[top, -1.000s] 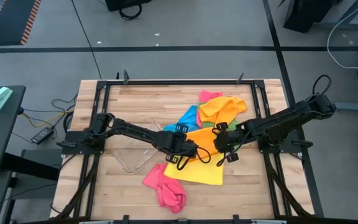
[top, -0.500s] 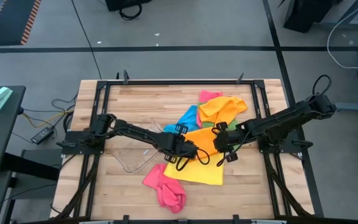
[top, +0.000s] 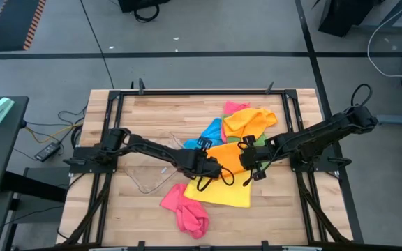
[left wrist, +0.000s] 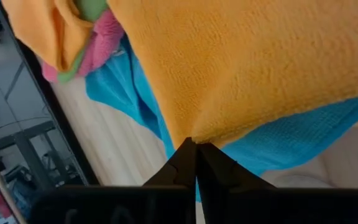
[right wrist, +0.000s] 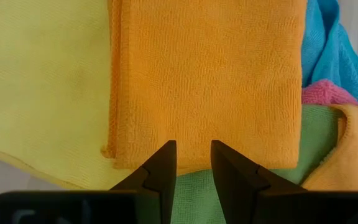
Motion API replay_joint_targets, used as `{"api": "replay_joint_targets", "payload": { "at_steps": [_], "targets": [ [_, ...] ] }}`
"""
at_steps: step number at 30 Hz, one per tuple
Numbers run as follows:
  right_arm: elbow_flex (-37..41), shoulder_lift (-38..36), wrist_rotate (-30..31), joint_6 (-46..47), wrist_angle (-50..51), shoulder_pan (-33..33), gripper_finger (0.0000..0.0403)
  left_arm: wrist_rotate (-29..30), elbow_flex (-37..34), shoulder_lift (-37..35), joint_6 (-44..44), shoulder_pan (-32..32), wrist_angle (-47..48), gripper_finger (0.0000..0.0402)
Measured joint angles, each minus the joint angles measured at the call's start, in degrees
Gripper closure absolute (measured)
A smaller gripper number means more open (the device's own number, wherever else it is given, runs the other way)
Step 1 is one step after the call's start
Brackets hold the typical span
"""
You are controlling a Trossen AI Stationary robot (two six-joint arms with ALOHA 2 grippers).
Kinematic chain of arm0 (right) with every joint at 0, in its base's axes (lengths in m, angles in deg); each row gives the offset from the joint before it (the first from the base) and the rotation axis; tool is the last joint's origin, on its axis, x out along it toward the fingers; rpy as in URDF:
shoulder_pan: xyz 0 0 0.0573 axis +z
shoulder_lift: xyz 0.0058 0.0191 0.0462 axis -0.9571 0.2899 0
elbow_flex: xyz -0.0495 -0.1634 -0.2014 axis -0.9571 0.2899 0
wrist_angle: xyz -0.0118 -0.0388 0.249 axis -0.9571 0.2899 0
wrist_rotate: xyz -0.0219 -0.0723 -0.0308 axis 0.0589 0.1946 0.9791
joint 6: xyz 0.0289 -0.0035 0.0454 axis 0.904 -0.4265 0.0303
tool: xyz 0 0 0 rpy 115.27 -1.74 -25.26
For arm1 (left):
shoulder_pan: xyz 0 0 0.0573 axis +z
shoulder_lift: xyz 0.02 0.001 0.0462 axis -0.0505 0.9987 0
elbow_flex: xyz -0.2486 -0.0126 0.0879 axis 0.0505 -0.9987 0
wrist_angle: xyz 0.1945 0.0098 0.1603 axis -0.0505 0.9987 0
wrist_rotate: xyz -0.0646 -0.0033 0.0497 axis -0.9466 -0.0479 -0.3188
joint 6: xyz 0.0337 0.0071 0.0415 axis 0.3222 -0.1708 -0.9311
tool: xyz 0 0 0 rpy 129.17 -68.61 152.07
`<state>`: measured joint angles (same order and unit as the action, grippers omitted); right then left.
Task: Fold microfiber towels
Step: Fold the left orange microfiber cloth
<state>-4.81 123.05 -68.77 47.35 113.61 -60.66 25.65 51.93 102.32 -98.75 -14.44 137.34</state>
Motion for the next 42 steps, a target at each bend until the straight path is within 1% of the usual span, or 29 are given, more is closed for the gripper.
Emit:
{"api": "replay_joint_targets", "payload": {
  "at_steps": [7,15,18,21,24,27,30,33,37,42],
  "targets": [
    [0.00,0.00,0.02,-1.02,-0.98,0.00,0.0295,-1.28,0.00,0.12,1.94,0.48,0.83,0.0341],
    [0.00,0.00,-0.27,-2.58,-2.90,0.00,0.0295,-1.40,0.00,-0.66,1.90,-2.39,1.85,0.0256],
    [0.00,0.00,-2.17,-2.75,-4.74,0.01,0.0295,-3.66,0.10,-1.60,2.13,-3.30,0.12,0.0236],
    [0.00,0.00,-2.34,-3.43,-5.69,0.02,0.0295,-5.71,0.05,-1.43,2.15,-3.86,-1.18,0.0229],
    [0.12,0.00,-2.94,-3.43,-5.92,0.05,0.0295,-6.10,0.12,-0.71,1.74,-4.36,-2.86,0.0229],
    [2.42,0.00,-4.11,-3.55,-8.51,0.81,0.0295,-6.24,0.00,-0.60,1.72,-4.73,-2.58,0.0232],
    [5.17,0.00,-4.13,-3.89,-13.33,1.94,0.0295,-6.22,0.05,-0.62,1.71,-4.86,-2.55,0.0236],
    [5.73,0.00,-3.67,-2.96,-14.84,3.86,0.0295,-6.20,0.04,-0.62,1.73,-4.82,-2.61,0.0236],
    [5.73,0.00,-0.35,-2.55,-15.89,8.14,0.0295,-6.20,0.04,-0.62,1.74,-4.82,-2.62,0.0235],
    [5.73,0.06,8.93,-4.66,-15.92,13.21,0.0294,-6.20,0.04,-0.62,1.74,-4.82,-2.62,0.0240]
  ]
}}
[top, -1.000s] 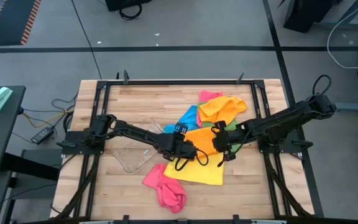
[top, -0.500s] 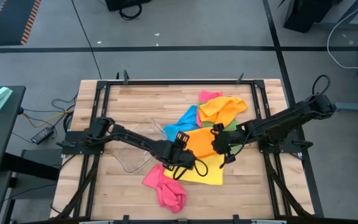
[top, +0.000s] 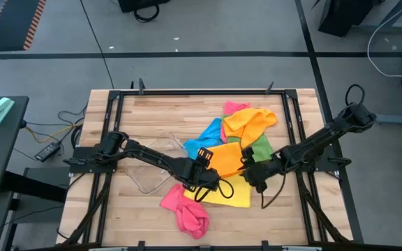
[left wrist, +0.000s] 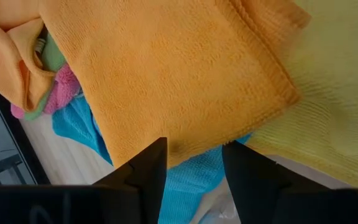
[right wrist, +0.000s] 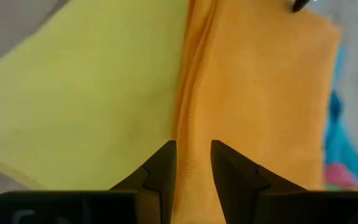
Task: Fold microfiber towels
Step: Fold the left orange microfiber cloth
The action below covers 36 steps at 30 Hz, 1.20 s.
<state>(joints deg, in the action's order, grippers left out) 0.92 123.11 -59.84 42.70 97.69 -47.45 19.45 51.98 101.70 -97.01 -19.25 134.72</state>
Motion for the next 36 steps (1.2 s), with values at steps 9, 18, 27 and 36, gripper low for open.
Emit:
{"api": "replay_joint_targets", "payload": {
  "at_steps": [9,18,27,36],
  "targets": [
    [0.00,6.55,9.29,-0.03,-0.41,4.07,0.0269,0.02,0.00,0.00,0.04,0.00,0.02,0.0250],
    [-0.04,7.40,10.03,1.24,2.68,4.87,0.0260,0.04,0.00,0.00,0.38,0.00,0.04,0.0251],
    [-0.02,9.61,11.45,2.10,4.87,4.82,0.0264,0.06,0.00,0.00,0.44,0.00,0.07,0.0264],
    [-0.02,6.24,11.44,2.11,7.41,4.82,0.0315,0.07,0.00,0.00,0.44,0.00,0.05,0.0262]
  ]
}}
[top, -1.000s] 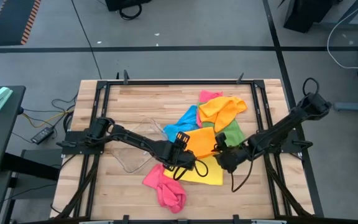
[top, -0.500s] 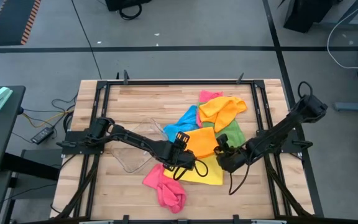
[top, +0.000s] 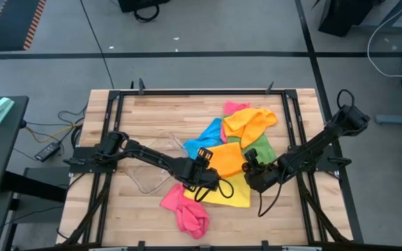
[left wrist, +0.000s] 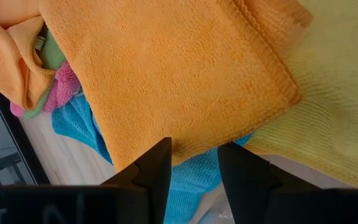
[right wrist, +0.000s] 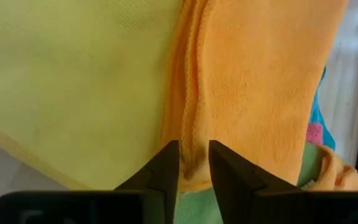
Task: Fold microfiber towels
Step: Fold the left orange microfiber cloth
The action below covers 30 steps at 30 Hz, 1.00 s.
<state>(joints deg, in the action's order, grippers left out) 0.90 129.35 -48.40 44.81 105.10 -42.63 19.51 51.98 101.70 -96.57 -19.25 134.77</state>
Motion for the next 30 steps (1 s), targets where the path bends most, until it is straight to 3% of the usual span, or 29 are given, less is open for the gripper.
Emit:
{"api": "replay_joint_targets", "payload": {
  "at_steps": [7,17,30],
  "targets": [
    [0.00,0.43,0.06,-0.03,0.91,0.00,0.0361,0.00,0.00,0.00,0.02,0.00,-0.01,0.0272],
    [-0.31,0.43,6.95,-4.52,4.76,0.00,0.0363,-0.02,0.00,0.00,-0.07,0.00,-0.82,0.0265],
    [-3.91,0.43,8.99,-6.33,12.02,0.03,0.0363,-0.55,0.00,0.00,0.03,0.00,-1.59,0.0254]
  ]
}}
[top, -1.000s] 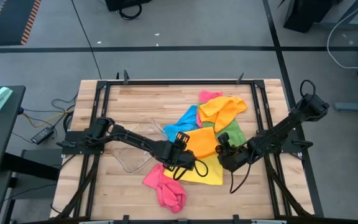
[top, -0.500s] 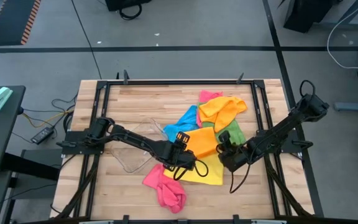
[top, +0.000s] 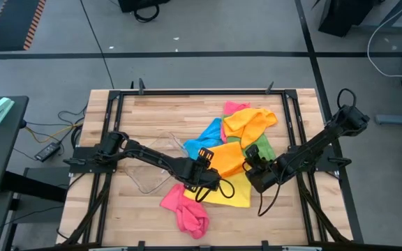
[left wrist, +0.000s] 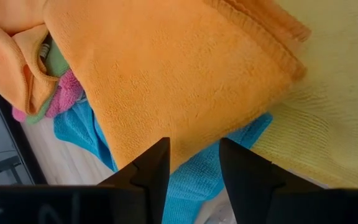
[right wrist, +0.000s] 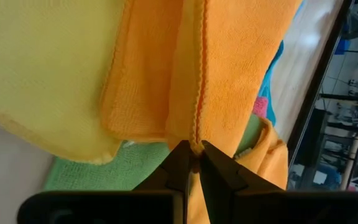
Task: Fold microfiber towels
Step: Fold the left orange microfiber cloth
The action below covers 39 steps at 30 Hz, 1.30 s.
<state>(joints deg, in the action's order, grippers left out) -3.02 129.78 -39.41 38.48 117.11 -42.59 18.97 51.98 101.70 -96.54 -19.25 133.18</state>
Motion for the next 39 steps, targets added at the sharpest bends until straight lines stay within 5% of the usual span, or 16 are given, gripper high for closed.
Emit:
{"api": "replay_joint_targets", "payload": {
  "at_steps": [6,17,32,39],
  "targets": [
    [-0.02,0.00,1.34,-0.52,0.27,-0.01,0.0363,-1.95,0.00,0.00,0.63,0.00,-0.18,0.0262],
    [0.90,0.00,-10.06,5.73,0.38,-0.94,0.0356,-3.68,0.00,0.00,0.67,0.00,-1.37,0.0242],
    [-2.86,-0.04,-12.49,16.54,3.16,-0.83,0.0252,-6.39,-0.02,-0.19,-2.27,-1.00,-1.73,0.0220],
    [-2.67,0.07,-10.77,11.53,-14.01,0.08,0.0248,-2.19,-0.04,-3.44,-1.92,-2.48,2.42,0.0235]
  ]
}}
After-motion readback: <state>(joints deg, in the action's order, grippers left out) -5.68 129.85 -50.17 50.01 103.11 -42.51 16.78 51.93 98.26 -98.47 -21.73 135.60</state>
